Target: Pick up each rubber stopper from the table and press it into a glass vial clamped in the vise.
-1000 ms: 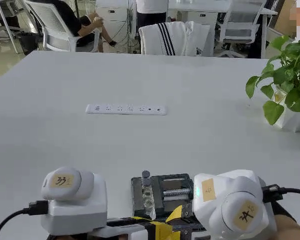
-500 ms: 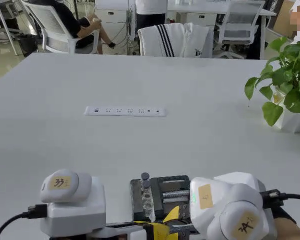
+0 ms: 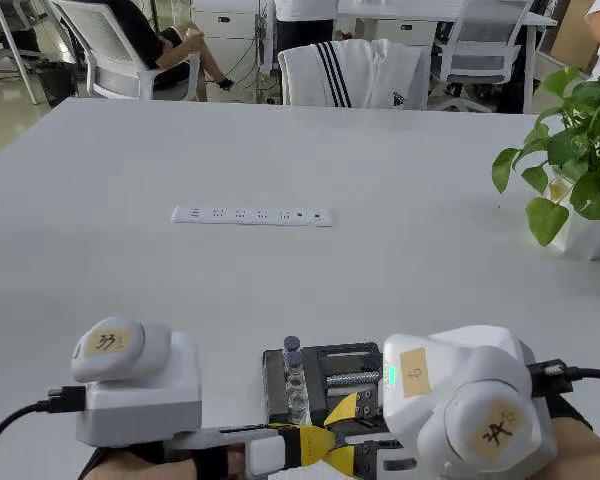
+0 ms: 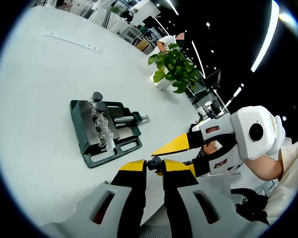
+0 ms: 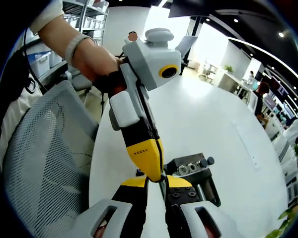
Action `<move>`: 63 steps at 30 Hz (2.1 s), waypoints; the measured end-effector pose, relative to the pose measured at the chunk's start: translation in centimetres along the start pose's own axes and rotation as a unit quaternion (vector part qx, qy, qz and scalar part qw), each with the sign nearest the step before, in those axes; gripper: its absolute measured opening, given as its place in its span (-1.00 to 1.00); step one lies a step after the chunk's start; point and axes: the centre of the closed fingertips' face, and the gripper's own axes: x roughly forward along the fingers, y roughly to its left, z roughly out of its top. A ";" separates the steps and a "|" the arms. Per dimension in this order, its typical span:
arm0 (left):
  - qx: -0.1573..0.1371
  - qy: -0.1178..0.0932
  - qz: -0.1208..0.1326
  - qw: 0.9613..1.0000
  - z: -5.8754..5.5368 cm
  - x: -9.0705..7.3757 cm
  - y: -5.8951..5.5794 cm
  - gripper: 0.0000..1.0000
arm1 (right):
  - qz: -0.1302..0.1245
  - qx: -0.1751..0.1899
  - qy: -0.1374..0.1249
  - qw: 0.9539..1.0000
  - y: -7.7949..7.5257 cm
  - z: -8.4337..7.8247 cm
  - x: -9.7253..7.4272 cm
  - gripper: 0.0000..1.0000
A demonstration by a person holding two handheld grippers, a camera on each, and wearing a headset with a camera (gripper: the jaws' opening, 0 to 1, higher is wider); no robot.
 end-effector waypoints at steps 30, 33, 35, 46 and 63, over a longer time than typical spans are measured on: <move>-0.108 -0.010 -0.144 0.984 0.6 -2.0 -1.7 -0.83 | 0.033 0.022 -0.065 0.997 0.6 3.0 -2.5 -0.77; -0.110 -0.009 -0.146 0.983 0.6 -2.0 -1.8 -0.83 | 0.034 0.019 -0.065 0.997 0.6 2.9 -2.5 -0.80; -0.110 -0.008 -0.147 0.983 0.6 -2.0 -1.8 -0.83 | 0.035 0.022 -0.065 0.997 0.6 3.0 -2.5 -0.81; -0.124 -0.018 -0.149 0.981 0.7 -1.9 -1.8 -0.83 | 0.037 0.020 -0.064 0.997 0.6 3.1 -2.4 -0.84; -0.112 -0.017 -0.150 0.982 0.5 -2.1 -1.7 -0.83 | 0.046 0.015 -0.053 0.997 0.8 3.1 -2.2 -0.86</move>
